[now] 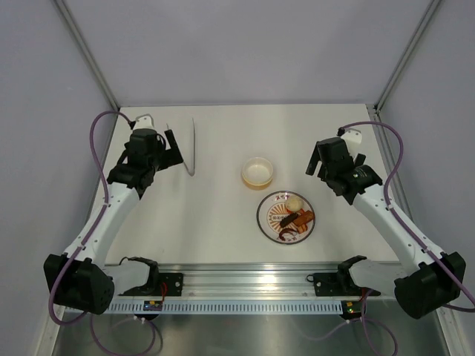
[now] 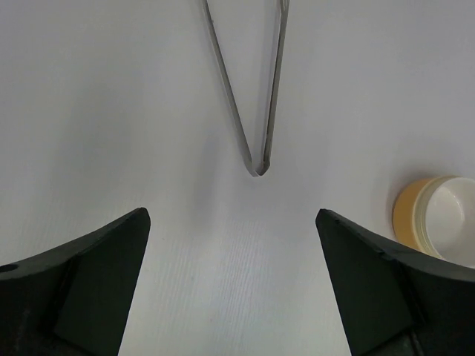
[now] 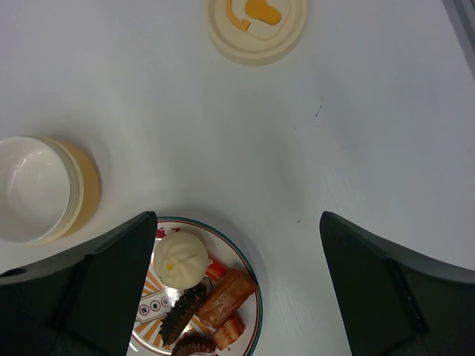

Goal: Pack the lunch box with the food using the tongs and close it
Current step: Pick up the clamp at the center of the board.

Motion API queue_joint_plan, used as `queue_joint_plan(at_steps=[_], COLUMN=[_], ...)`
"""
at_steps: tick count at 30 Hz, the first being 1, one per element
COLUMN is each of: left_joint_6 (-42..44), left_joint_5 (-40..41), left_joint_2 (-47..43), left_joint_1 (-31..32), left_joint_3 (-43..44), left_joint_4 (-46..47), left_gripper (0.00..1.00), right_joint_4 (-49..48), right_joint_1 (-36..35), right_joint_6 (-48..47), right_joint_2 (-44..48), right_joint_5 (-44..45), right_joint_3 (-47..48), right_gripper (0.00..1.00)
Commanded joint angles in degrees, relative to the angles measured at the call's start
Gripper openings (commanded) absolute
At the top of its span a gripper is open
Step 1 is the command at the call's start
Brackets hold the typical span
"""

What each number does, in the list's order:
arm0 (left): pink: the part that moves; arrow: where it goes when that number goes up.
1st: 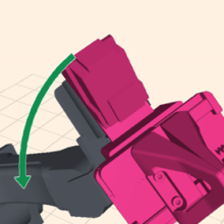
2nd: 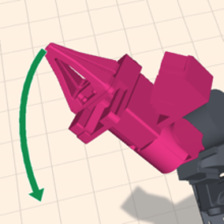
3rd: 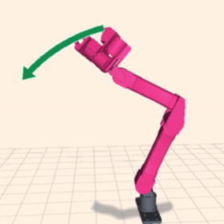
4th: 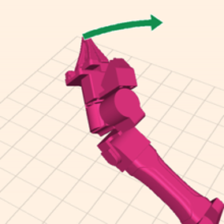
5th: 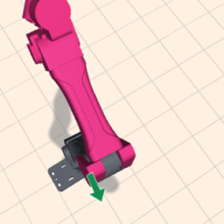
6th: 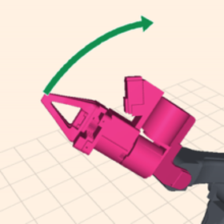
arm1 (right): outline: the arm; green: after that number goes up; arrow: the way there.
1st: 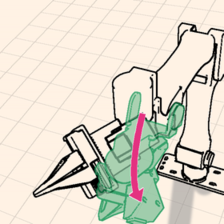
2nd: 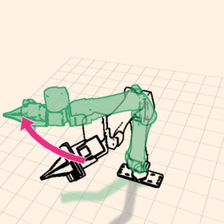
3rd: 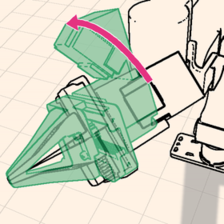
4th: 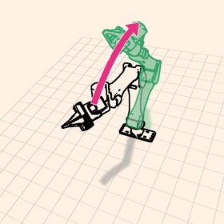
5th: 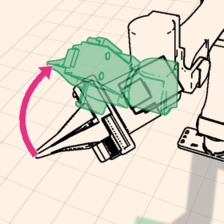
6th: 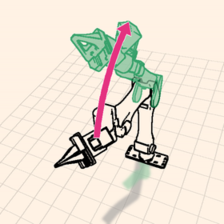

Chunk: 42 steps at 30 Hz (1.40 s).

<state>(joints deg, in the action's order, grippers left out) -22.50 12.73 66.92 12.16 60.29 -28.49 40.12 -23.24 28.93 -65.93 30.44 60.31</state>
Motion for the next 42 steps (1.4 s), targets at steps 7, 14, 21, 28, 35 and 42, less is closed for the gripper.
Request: queue_joint_plan(at_steps=[7, 14, 21, 28, 35, 42], left_joint_6=[-1.14, -0.70, -3.07, -0.44, 0.62, -0.35], left_joint_5=[5.64, 3.53, 4.58, 3.35, -0.60, -0.78], left_joint_2=[0.99, 10.42, 26.83, 39.49, 49.35, 55.78], left_joint_1=[0.05, 1.11, 1.20, 1.20, 1.11, -0.03], left_joint_3=[-0.55, 4.39, 15.99, 25.39, 33.30, 38.14], left_joint_4=[2.26, 2.47, -3.59, -4.12, -4.47, -5.88], left_gripper=[0.99, 0.99, 0.99, 0.99, 0.99, 0.99], right_joint_4=[-1.71, -1.45, -0.04, 1.10, 1.10, 2.51], right_joint_1=[0.13, 0.13, 0.13, 0.13, 0.13, 0.13], right_joint_6=[-0.10, 0.17, 1.13, 2.62, 3.42, 4.64], right_joint_2=[3.09, 4.93, 6.78, 7.83, 8.80, 8.63], right_joint_5=[-0.64, -1.61, -1.17, -2.13, -2.40, -1.96], right_joint_3=[0.07, -0.64, -1.16, -1.60, -2.48, -2.39], right_gripper=[0.99, 0.99, 0.99, 0.99, 0.99, 1.00])
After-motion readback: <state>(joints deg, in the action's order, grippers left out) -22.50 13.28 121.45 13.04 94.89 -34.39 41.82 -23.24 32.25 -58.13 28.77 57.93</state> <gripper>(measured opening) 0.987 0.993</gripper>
